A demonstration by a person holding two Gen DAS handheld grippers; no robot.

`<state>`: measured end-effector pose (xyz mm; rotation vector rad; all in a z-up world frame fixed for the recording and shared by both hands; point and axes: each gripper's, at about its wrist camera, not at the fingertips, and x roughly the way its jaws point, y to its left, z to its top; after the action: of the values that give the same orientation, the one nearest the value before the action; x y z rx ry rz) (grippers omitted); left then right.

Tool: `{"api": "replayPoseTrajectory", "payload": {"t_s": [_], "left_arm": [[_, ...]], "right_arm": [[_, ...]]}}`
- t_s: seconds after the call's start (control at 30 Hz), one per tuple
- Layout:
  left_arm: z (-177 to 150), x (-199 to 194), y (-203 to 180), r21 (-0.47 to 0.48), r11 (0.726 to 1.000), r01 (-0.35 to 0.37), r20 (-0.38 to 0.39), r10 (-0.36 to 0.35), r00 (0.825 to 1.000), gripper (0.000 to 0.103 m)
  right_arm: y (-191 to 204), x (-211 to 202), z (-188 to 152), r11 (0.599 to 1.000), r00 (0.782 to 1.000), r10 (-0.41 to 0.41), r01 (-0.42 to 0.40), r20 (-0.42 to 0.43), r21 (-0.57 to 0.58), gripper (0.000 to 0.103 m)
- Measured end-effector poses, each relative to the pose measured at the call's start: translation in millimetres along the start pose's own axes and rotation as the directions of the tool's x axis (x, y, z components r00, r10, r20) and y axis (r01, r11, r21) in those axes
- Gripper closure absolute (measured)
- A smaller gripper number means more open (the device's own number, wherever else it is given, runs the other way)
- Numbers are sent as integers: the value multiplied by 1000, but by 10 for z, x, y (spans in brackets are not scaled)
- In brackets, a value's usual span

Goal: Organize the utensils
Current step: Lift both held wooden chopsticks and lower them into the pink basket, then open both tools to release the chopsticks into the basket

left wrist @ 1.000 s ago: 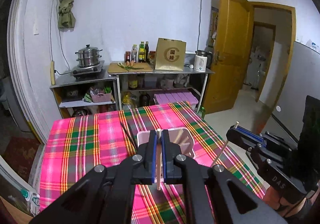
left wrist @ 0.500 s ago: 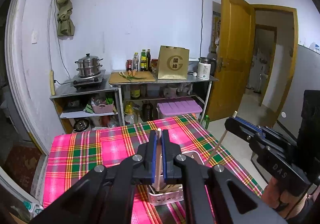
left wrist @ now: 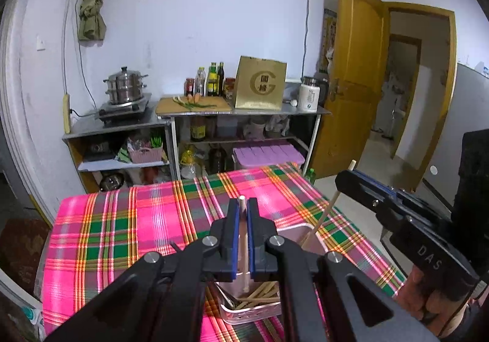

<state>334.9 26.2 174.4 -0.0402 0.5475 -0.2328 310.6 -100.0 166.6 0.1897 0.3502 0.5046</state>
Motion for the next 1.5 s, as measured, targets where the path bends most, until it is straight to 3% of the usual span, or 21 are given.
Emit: {"api": "replayPoseTrajectory", "payload": {"t_s": [0.43, 0.6, 0.67, 0.8, 1.07, 1.3, 1.4, 1.5], "left_arm": [[-325, 235, 43, -20, 1000, 14, -99, -16, 995, 98], [-384, 221, 85, -40, 999, 16, -103, -20, 994, 97], [-390, 190, 89, -43, 999, 19, -99, -23, 995, 96], [-398, 105, 112, -57, 998, 26, -83, -30, 996, 82], [-505, -282, 79, -56, 998, 15, -20, -16, 1000, 76], [-842, -670, -7, -71, 997, 11, 25, -9, 1000, 70], [-1028, -815, -40, -85, 996, 6, 40, -3, 999, 70], [-1206, -948, -90, -91, 996, -10, 53, 15, 998, 69]], "right_arm": [[-10, 209, -316, 1000, 995, 0, 0, -102, -1, 98], [-43, 234, -385, 1000, 991, 6, -4, -137, 14, 98], [-61, 224, -398, 1000, 989, 1, 1, -148, 15, 98], [-67, 144, -392, 1000, 990, -4, 6, -143, 18, 92], [8, -207, -368, 1000, 994, -15, 15, -104, 0, 90], [177, -638, -514, 998, 996, -38, 34, -86, -46, 89], [263, -826, -652, 998, 996, -35, 30, -82, -59, 82], [327, -1006, -804, 997, 996, -37, 32, -76, -71, 67]]}}
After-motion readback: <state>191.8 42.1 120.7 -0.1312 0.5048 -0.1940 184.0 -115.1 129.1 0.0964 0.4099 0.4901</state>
